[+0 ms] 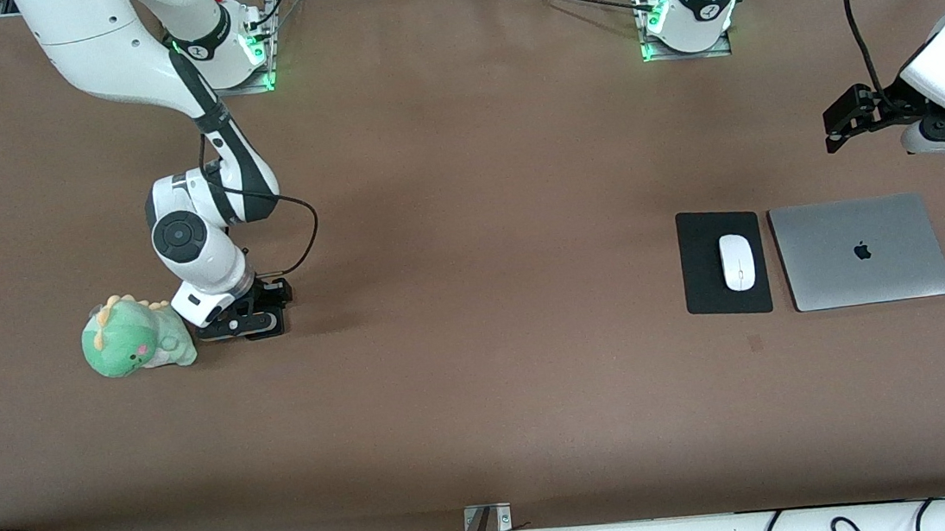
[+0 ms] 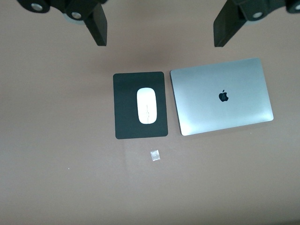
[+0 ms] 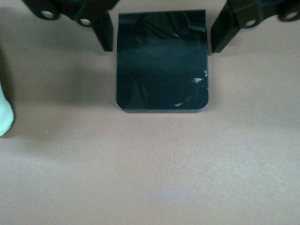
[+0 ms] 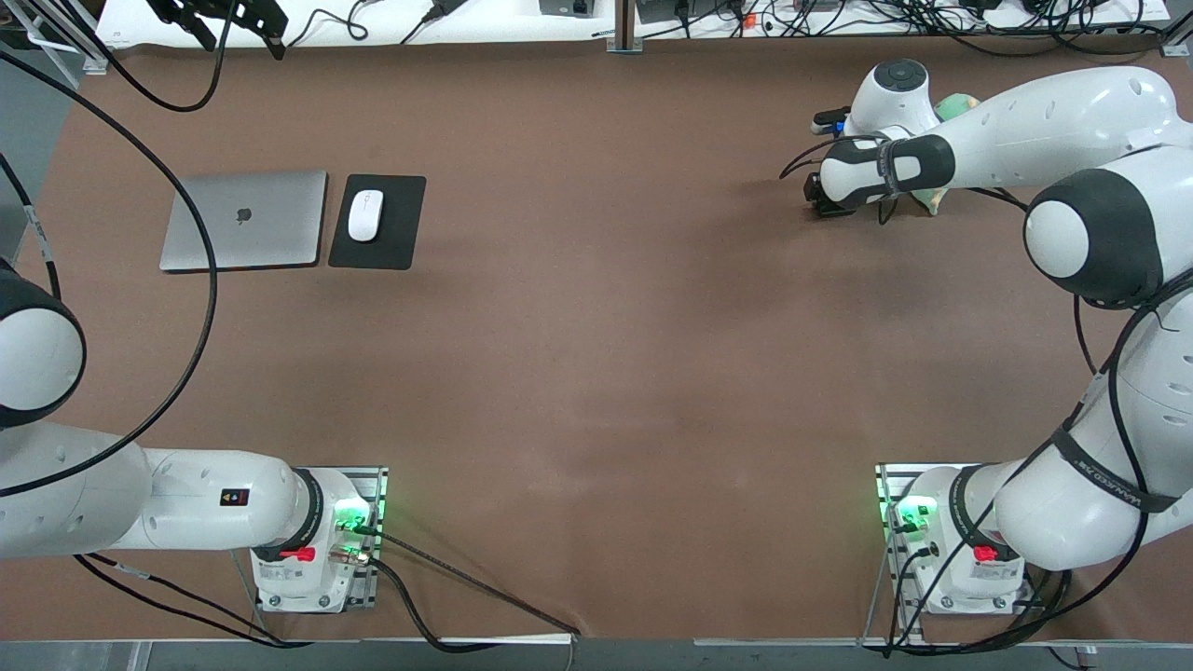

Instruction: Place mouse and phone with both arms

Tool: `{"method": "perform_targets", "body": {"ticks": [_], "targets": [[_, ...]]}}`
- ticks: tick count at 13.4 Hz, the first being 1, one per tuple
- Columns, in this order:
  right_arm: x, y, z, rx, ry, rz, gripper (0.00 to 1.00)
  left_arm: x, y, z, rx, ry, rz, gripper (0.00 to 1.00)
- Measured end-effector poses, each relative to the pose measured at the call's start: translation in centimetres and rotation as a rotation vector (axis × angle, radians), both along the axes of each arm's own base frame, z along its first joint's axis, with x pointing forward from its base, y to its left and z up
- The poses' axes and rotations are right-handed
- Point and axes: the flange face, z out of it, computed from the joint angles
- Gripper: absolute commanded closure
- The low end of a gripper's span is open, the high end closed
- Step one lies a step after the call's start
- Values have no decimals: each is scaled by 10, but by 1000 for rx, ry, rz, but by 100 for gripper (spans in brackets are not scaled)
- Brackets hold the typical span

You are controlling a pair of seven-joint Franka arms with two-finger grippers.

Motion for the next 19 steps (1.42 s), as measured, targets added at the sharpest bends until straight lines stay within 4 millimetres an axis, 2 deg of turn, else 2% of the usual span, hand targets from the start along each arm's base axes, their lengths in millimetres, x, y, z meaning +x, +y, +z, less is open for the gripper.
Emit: {"method": "perform_targets", "body": {"ticks": [2,3,5,7,10,12,14,15,17,19], "targets": [[3,1,22,11,4,-17,0,-1,2,-1,1,6,4,0],[4,1,40,18,10,-29,0,-1,2,-1,1,6,4,0],[3,2,97,30,31,-60,0,0,3,-1,1,6,5,0],[-4,1,171,38,55,-78,0,0,3,0,1,3,5,0],[-28,-8,278,51,81,-91,0,0,2,1,1,0,4,0],[-42,-16,331,55,99,-92,0,0,2,2,1,0,4,0],[-45,-27,363,59,120,-76,0,0,2,2,1,-1,4,0],[-44,-37,371,78,135,-62,0,0,2,2,1,-1,3,0],[-40,-65,380,106,146,-49,0,0,1,2,1,-1,3,0],[-35,-83,384,116,137,-60,0,0,1,2,1,-1,2,0]]}}
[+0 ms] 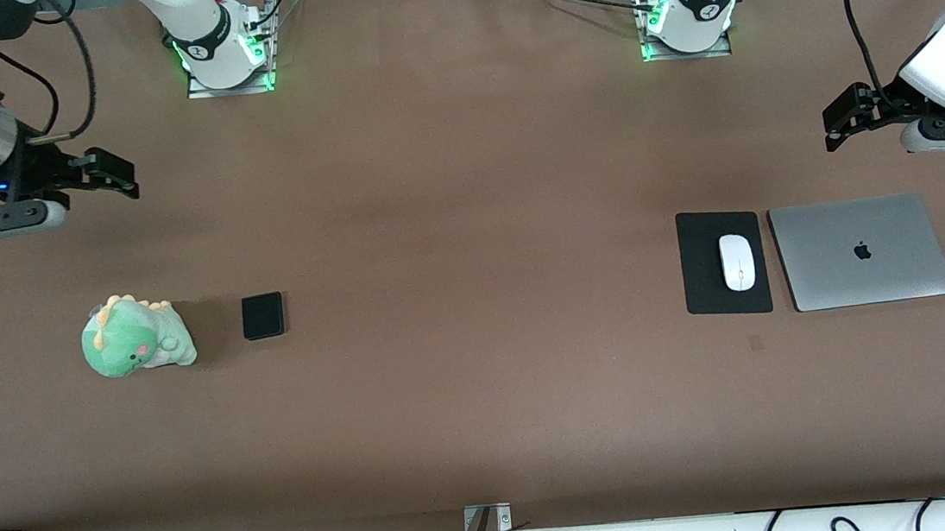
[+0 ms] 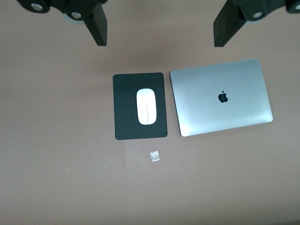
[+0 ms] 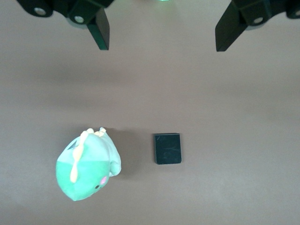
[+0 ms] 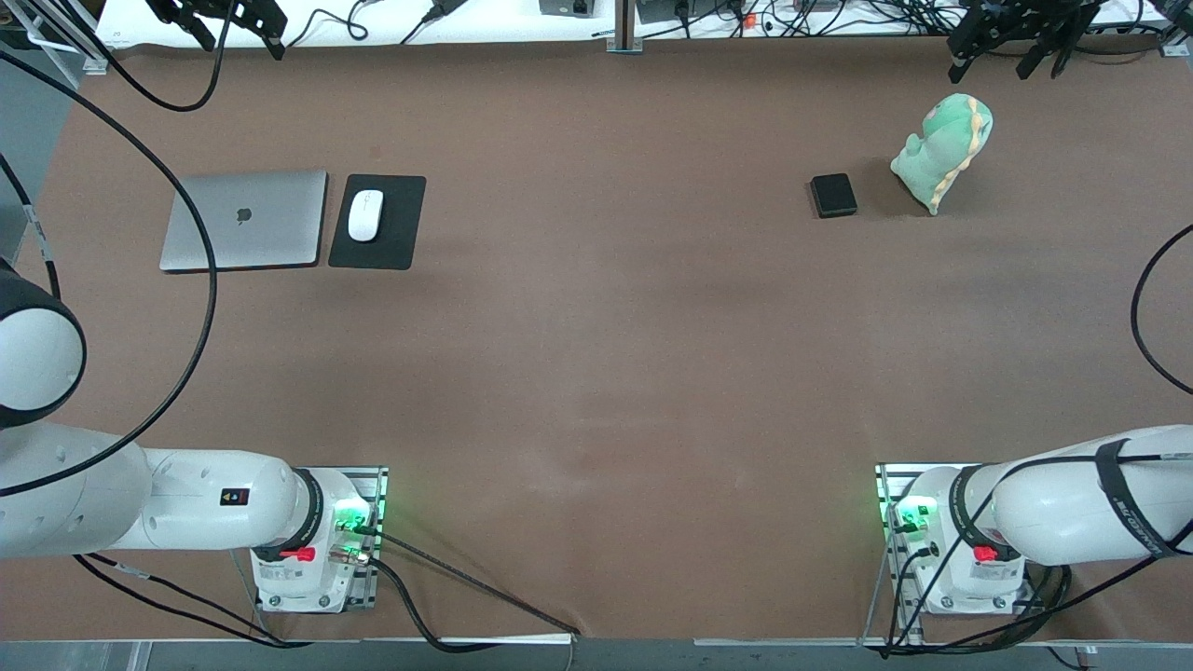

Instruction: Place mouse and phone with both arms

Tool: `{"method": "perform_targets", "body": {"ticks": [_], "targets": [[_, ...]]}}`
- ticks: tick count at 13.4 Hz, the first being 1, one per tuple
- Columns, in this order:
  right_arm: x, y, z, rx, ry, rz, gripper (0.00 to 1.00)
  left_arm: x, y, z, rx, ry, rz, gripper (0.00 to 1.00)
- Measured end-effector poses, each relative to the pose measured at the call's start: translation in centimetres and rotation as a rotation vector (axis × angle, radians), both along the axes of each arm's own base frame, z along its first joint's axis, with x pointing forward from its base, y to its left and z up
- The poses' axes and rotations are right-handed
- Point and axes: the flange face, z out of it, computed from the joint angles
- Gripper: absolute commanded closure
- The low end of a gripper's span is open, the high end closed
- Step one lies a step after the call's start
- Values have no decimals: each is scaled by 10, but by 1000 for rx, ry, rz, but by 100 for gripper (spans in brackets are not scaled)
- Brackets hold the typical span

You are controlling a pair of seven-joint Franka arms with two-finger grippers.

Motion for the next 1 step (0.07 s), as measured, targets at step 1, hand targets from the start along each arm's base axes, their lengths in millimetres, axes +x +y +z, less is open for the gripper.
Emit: {"method": "perform_targets", "body": {"ticks": [1], "targets": [[1,-1,3,1,-5,7,0,0,0,0,0,0,0,0]]}}
